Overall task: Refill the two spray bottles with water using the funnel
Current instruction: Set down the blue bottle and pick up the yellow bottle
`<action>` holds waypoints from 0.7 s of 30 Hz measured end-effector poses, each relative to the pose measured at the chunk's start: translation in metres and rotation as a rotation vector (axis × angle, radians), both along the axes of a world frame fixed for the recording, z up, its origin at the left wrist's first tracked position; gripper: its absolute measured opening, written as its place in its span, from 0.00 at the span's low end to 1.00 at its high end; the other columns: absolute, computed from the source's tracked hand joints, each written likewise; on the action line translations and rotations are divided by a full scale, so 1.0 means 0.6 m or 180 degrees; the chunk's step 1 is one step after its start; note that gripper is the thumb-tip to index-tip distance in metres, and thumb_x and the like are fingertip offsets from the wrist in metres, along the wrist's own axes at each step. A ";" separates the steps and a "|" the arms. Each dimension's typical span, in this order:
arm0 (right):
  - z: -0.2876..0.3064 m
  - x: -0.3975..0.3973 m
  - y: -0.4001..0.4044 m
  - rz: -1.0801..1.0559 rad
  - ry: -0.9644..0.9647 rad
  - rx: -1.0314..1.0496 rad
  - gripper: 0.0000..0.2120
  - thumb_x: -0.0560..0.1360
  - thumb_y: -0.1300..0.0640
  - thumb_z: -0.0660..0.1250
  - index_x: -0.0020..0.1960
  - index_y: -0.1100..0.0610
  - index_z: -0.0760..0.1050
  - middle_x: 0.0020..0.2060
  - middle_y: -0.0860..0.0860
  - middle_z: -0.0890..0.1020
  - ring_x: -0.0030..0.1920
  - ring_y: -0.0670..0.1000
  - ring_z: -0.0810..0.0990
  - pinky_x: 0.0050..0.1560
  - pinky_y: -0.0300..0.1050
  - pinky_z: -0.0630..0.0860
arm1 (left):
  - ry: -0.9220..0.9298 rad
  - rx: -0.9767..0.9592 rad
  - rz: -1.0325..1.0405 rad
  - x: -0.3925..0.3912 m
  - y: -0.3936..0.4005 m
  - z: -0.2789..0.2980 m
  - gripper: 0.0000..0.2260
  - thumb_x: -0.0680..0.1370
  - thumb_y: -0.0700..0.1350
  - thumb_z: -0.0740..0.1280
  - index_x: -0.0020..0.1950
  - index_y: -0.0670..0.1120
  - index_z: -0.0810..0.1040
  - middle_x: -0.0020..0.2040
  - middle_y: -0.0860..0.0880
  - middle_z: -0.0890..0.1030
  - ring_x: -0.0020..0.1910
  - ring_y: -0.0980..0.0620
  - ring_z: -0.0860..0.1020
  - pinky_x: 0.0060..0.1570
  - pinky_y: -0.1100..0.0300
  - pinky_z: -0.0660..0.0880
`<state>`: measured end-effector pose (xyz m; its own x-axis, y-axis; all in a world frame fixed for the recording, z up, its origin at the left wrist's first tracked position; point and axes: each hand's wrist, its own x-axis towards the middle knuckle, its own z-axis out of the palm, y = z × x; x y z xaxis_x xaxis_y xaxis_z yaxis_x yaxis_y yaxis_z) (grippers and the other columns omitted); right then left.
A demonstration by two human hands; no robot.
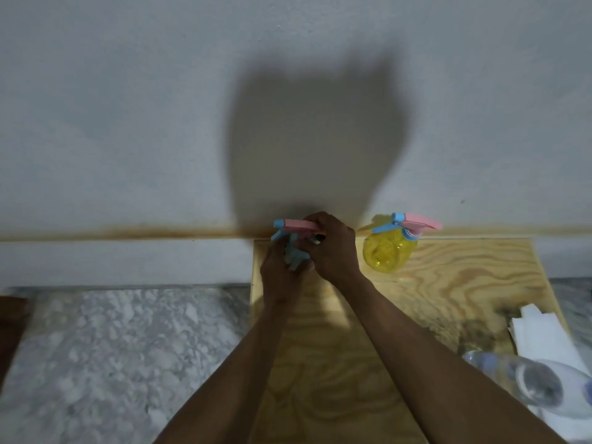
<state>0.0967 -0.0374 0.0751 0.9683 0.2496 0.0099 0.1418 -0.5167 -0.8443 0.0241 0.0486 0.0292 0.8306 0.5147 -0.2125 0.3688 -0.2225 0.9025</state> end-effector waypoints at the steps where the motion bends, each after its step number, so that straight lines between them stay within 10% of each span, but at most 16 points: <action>1: 0.000 0.001 -0.001 -0.0004 -0.0003 -0.0019 0.15 0.64 0.63 0.78 0.49 0.57 0.80 0.42 0.52 0.84 0.40 0.52 0.81 0.43 0.46 0.78 | 0.0028 -0.0010 -0.0024 0.000 0.001 0.000 0.23 0.74 0.33 0.73 0.68 0.39 0.74 0.52 0.56 0.79 0.47 0.70 0.77 0.41 0.79 0.69; 14: 0.003 -0.010 -0.018 -0.0197 0.0259 0.0174 0.28 0.63 0.63 0.80 0.62 0.57 0.76 0.49 0.47 0.81 0.47 0.46 0.79 0.42 0.26 0.71 | 0.0136 0.0296 -0.0016 0.000 0.006 0.004 0.28 0.72 0.40 0.77 0.70 0.43 0.74 0.59 0.49 0.81 0.54 0.55 0.76 0.44 0.81 0.67; 21: 0.009 -0.082 -0.099 -0.0784 0.0590 0.0227 0.21 0.65 0.64 0.79 0.55 0.55 0.78 0.45 0.47 0.82 0.48 0.46 0.80 0.46 0.44 0.79 | 0.0322 0.0293 -0.0069 -0.015 0.008 -0.003 0.29 0.72 0.44 0.78 0.70 0.46 0.72 0.61 0.48 0.81 0.59 0.48 0.79 0.52 0.61 0.73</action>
<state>0.0477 -0.0967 0.0808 0.9865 0.0123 -0.1633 -0.1399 -0.4550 -0.8794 0.0150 0.0537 0.0273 0.8185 0.5180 -0.2484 0.4510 -0.3114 0.8364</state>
